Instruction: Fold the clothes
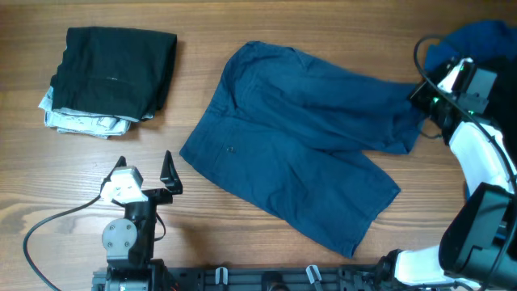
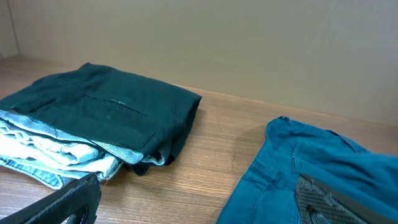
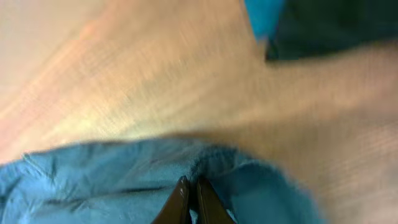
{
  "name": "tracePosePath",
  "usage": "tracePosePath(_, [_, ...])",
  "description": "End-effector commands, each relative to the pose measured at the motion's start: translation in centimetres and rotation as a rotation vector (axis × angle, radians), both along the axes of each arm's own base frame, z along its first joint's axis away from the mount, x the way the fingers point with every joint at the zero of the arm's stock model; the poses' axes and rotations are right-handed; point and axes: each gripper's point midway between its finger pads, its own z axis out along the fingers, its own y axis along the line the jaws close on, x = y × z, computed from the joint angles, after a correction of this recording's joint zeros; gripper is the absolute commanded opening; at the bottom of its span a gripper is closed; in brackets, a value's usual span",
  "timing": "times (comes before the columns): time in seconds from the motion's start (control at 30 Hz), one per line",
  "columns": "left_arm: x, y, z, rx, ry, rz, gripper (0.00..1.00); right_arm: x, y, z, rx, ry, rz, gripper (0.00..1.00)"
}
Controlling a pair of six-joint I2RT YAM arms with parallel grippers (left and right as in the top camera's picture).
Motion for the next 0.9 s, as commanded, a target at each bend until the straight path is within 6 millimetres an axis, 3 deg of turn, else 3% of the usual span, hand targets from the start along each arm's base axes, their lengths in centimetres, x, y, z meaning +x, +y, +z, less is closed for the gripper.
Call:
tracePosePath(0.0, [0.0, 0.0, 0.0, 0.016, -0.005, -0.005, 1.00, 0.3, -2.1, 0.4, -0.126, 0.003, -0.051, 0.04])
tracePosePath(0.23, [0.0, 0.0, 0.0, 0.016, -0.005, -0.005, 1.00, 1.3, -4.0, -1.4, -0.199, 0.010, -0.093, 0.04])
tracePosePath(0.53, [0.0, 0.0, 0.0, 0.016, -0.005, -0.005, 1.00, 5.4, -4.7, -8.6, -0.207, -0.057, -0.057, 0.05])
tracePosePath(0.63, [0.0, 0.0, 0.0, 0.016, -0.005, -0.005, 1.00, 6.7, -5.1, -8.4, -0.266, -0.120, -0.029, 0.04])
tracePosePath(0.73, [0.0, 0.0, 0.0, 0.016, -0.005, -0.005, 1.00, 7.9, -5.4, -6.0, -0.328, -0.175, 0.003, 0.06])
tracePosePath(0.77, [0.0, 0.0, 0.0, 0.016, -0.005, -0.005, 1.00, 8.4, -5.2, -4.6, -0.328, -0.197, 0.021, 0.45])
tracePosePath(0.8, [0.0, 0.0, 0.0, 0.016, -0.005, -0.005, 1.00, 8.7, -4.8, -3.0, -0.321, -0.217, 0.047, 0.73])
tracePosePath(0.87, [0.0, 0.0, 0.0, 0.016, -0.005, -0.005, 1.00, 8.8, -4.4, -0.8, -0.315, -0.229, 0.066, 0.95])
